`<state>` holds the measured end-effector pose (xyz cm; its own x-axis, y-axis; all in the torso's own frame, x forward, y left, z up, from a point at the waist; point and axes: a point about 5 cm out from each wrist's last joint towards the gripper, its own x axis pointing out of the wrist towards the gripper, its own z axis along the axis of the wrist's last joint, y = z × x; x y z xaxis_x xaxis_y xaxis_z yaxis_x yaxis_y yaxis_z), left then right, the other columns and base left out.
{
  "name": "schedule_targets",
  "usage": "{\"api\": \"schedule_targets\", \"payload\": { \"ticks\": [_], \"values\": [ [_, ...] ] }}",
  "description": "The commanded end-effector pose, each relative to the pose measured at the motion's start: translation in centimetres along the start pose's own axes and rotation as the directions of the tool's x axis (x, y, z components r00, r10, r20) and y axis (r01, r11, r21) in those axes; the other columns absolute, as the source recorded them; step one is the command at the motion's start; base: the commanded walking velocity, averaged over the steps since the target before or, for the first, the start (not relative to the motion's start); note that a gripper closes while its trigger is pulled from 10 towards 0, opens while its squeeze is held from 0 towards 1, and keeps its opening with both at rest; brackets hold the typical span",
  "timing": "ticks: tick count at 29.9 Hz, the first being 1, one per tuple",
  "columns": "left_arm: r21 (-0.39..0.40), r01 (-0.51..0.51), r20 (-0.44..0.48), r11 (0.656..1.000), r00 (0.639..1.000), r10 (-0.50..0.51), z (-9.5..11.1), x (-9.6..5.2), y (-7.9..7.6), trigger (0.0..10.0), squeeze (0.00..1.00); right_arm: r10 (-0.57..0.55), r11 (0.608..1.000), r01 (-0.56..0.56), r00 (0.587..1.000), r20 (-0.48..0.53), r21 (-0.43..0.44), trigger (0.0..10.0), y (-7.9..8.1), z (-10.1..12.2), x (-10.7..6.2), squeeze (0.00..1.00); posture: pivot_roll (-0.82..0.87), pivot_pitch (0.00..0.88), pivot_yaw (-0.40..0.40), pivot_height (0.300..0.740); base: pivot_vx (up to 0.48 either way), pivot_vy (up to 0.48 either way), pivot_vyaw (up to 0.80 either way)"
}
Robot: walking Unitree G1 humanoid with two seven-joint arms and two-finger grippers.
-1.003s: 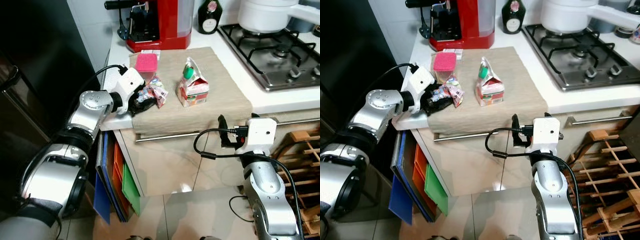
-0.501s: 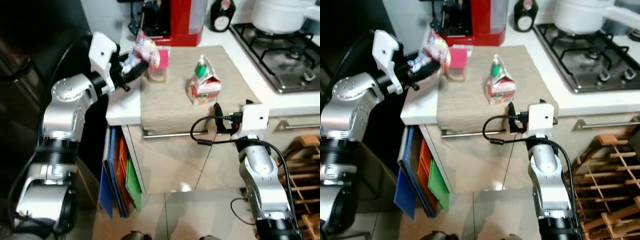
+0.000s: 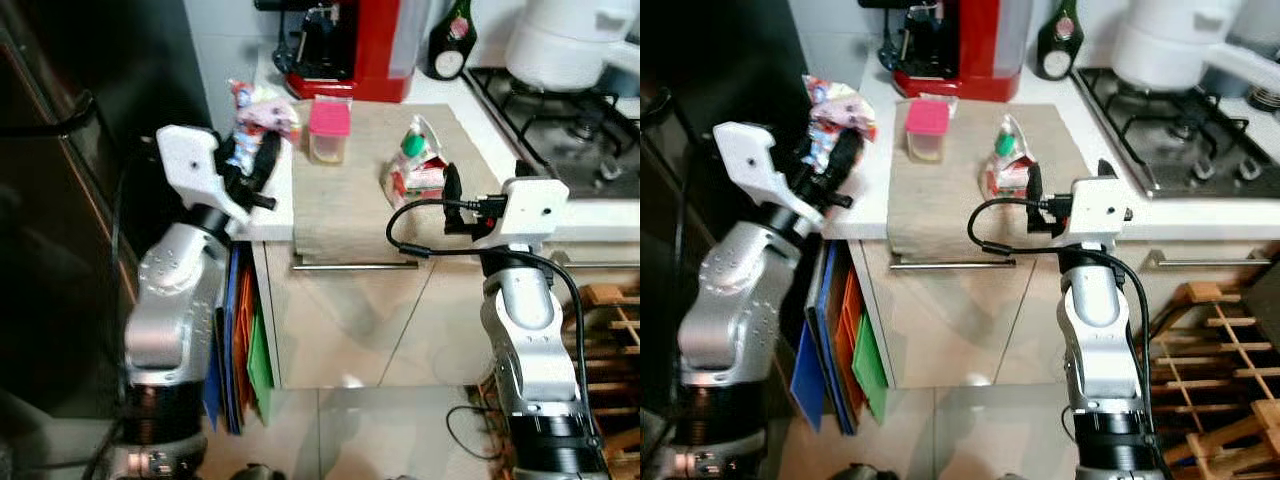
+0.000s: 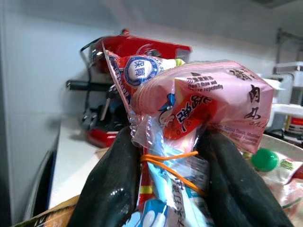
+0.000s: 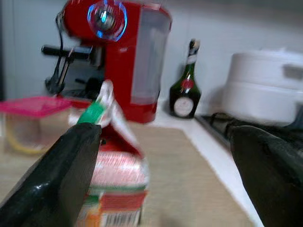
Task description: Restocking fridge
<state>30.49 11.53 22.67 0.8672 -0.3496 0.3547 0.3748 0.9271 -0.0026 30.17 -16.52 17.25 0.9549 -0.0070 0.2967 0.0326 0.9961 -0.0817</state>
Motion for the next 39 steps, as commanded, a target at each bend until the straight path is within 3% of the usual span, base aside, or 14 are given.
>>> {"api": "schedule_targets", "payload": {
  "ticks": [1,3,10,39],
  "values": [
    [0.031,-0.048,0.000,0.998,0.999,0.048,0.0,0.1,0.4,10.0,0.00,0.005,1.000,-0.005,1.000,-0.018,-0.001,10.0,-0.2,-0.5,-0.3,0.33,-0.05,0.000,0.023,0.740,0.000,0.000,0.00],
    [0.001,-0.121,-0.053,0.993,0.991,0.121,-1.5,-0.8,1.3,10.0,0.00,0.016,1.000,-0.016,1.000,-0.026,-0.002,10.0,-0.1,-0.6,-0.3,0.33,-0.06,0.000,0.029,0.740,0.000,0.000,0.00],
    [0.021,-0.184,-0.084,0.983,0.979,0.185,-2.2,-1.2,1.5,10.0,0.00,0.020,1.000,-0.020,0.999,-0.043,-0.005,10.0,-0.3,-0.9,-0.7,0.33,-0.07,0.000,0.024,0.740,0.000,0.000,0.00],
    [0.020,-0.187,-0.106,0.982,0.977,0.188,-2.8,-0.9,1.2,10.0,0.00,0.056,0.998,-0.056,0.996,-0.075,0.008,10.0,0.5,-1.8,-0.8,0.33,-0.07,0.000,0.036,0.740,-0.402,0.000,0.00]
  ]
}}
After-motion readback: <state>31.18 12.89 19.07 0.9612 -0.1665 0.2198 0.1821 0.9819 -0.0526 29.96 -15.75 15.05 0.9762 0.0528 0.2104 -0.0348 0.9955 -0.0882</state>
